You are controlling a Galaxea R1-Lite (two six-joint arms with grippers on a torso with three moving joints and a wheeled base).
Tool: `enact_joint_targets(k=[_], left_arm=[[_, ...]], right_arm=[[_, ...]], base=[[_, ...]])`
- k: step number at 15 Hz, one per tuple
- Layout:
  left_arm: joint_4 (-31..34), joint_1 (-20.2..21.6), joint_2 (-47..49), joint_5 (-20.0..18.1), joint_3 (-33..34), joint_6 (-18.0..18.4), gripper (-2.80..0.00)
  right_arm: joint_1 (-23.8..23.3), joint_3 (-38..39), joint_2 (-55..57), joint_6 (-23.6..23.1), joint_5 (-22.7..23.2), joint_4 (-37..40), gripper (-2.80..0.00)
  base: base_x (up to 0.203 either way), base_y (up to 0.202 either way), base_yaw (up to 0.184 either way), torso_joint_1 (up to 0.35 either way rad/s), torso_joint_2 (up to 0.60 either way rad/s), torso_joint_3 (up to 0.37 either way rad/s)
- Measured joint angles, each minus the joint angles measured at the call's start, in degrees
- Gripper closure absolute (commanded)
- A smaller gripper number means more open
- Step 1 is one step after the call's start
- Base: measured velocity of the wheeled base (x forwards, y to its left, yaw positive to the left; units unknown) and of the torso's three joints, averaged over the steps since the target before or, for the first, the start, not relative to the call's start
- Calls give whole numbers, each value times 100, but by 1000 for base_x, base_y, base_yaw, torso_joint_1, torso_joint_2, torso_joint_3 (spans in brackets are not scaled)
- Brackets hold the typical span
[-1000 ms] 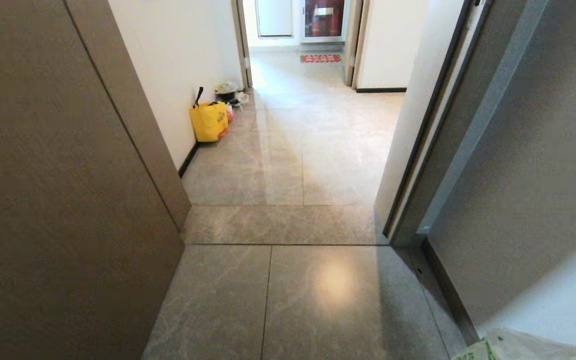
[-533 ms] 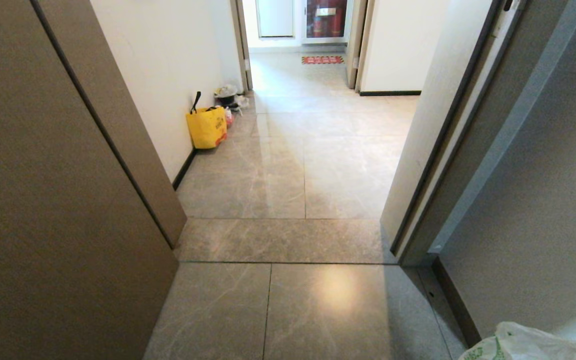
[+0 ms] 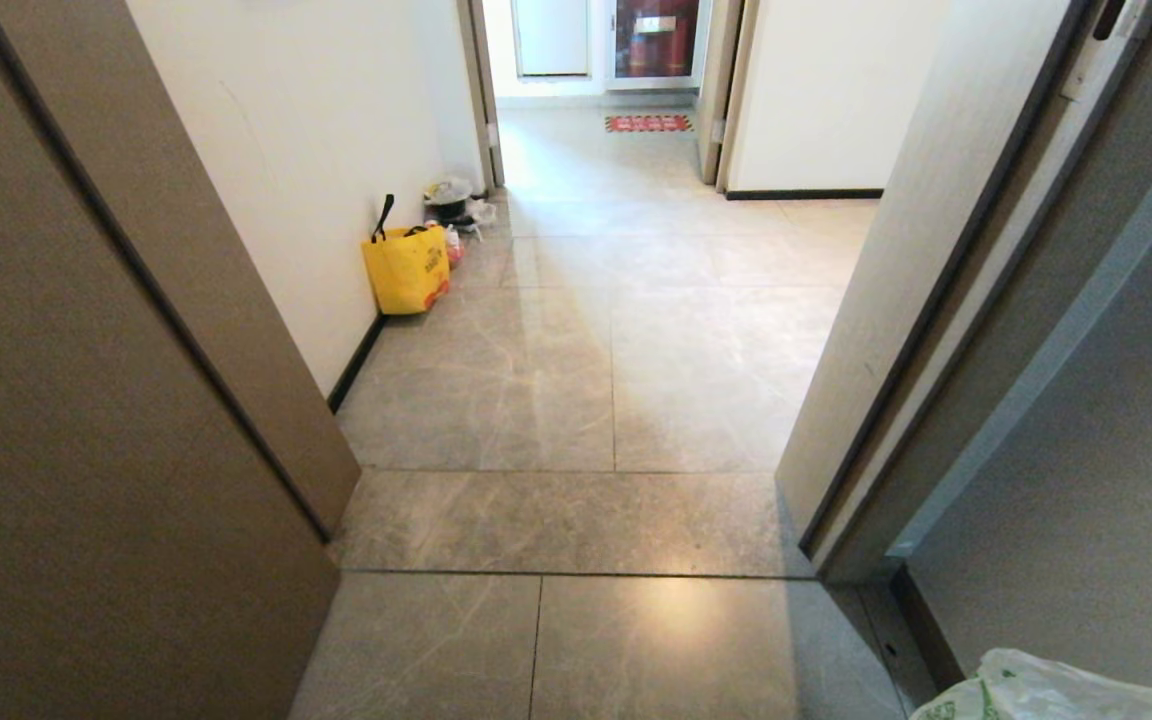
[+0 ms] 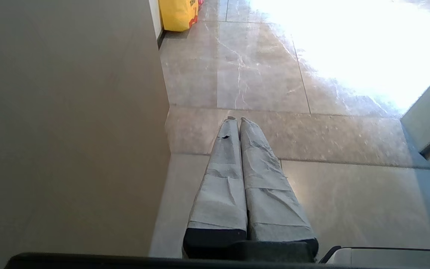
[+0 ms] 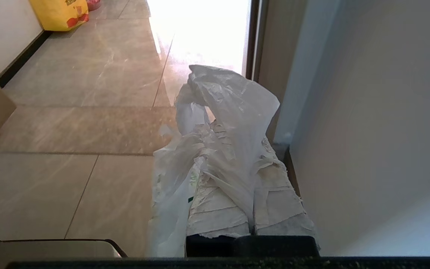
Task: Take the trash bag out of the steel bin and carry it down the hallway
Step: Put the trash bag at the door
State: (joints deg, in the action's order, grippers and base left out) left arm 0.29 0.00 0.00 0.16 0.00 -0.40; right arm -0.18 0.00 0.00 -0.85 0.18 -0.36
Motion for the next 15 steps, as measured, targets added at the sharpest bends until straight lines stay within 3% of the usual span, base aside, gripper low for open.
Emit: enact_joint_targets(k=[15], left_arm=[[-2, 0, 0, 0, 0, -1, 0]], right_arm=[[0, 0, 0, -9, -2, -5, 0]], base=[[191, 0, 1, 2, 3, 2]])
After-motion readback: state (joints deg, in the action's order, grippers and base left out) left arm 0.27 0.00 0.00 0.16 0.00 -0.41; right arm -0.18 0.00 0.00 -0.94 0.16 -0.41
